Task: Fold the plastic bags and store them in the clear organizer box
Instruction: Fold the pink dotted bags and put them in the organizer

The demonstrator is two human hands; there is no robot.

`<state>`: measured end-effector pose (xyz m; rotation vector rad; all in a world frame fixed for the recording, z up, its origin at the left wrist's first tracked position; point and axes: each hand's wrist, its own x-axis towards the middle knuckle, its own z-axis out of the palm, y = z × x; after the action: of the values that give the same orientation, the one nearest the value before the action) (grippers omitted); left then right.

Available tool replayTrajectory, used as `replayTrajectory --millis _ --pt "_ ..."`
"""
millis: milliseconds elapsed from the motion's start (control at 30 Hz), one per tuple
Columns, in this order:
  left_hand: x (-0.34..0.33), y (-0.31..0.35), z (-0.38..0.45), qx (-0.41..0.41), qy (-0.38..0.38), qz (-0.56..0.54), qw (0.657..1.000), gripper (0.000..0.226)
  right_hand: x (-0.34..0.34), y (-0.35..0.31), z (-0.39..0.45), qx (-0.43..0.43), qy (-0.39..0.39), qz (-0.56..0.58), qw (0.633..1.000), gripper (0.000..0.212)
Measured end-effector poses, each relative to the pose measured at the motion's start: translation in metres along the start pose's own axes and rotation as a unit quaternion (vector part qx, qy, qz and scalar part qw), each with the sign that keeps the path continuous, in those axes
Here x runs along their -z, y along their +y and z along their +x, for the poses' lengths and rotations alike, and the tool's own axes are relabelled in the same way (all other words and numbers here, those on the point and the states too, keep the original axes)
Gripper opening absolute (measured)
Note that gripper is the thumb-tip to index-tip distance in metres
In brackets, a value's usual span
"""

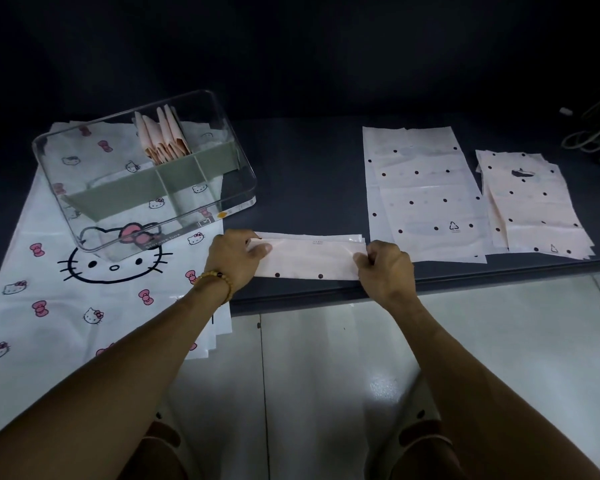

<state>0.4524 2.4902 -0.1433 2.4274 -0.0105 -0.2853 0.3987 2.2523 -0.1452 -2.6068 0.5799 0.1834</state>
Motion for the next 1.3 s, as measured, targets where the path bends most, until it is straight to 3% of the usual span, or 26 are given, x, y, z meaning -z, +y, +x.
replayTrajectory --millis 233,467,533,600,700,833,900,967,1033,1100,1133,1300 --pt "0.004 0.0 0.013 0.061 0.02 0.072 0.995 0.039 -0.004 -0.005 0.009 -0.031 0.016 0.006 0.999 0.02" --pt "0.002 0.006 0.009 0.04 0.037 0.139 0.989 0.029 -0.004 -0.005 0.012 -0.044 0.015 -0.021 0.999 0.026" --pt "0.001 0.007 0.002 -0.011 0.078 0.169 0.982 0.028 -0.005 -0.006 0.011 -0.044 0.02 -0.025 0.999 0.027" --pt "0.0 0.004 -0.005 -0.134 0.094 0.217 0.962 0.025 -0.006 -0.006 0.011 -0.049 0.02 -0.027 0.998 0.028" --pt "-0.005 -0.01 -0.01 -0.305 0.02 0.247 0.92 0.028 -0.006 -0.006 0.012 -0.055 0.01 -0.023 0.998 0.029" --pt "-0.004 -0.029 -0.007 -0.319 -0.055 0.26 0.91 0.044 -0.002 -0.014 0.001 -0.059 0.059 0.0 0.996 0.018" --pt "-0.004 -0.033 -0.003 -0.315 -0.074 0.251 0.913 0.048 -0.005 -0.023 -0.011 0.031 0.145 -0.074 0.986 0.024" --pt "-0.004 -0.034 -0.001 -0.313 -0.08 0.242 0.915 0.049 -0.02 -0.044 -0.021 0.18 0.185 -0.089 0.962 0.028" --pt "-0.004 -0.032 -0.002 -0.304 -0.08 0.225 0.922 0.049 -0.043 -0.069 -0.024 0.287 0.103 -0.076 0.949 0.039" --pt "-0.004 -0.031 -0.003 -0.293 -0.087 0.209 0.929 0.052 -0.064 -0.085 -0.026 0.298 -0.014 -0.077 0.952 0.053" --pt "-0.004 -0.032 -0.004 -0.292 -0.092 0.21 0.929 0.053 -0.071 -0.086 -0.025 0.288 -0.036 -0.075 0.954 0.057" --pt "-0.004 -0.036 -0.005 -0.298 -0.1 0.232 0.921 0.051 -0.067 -0.047 -0.022 0.295 0.003 -0.114 0.949 0.051"
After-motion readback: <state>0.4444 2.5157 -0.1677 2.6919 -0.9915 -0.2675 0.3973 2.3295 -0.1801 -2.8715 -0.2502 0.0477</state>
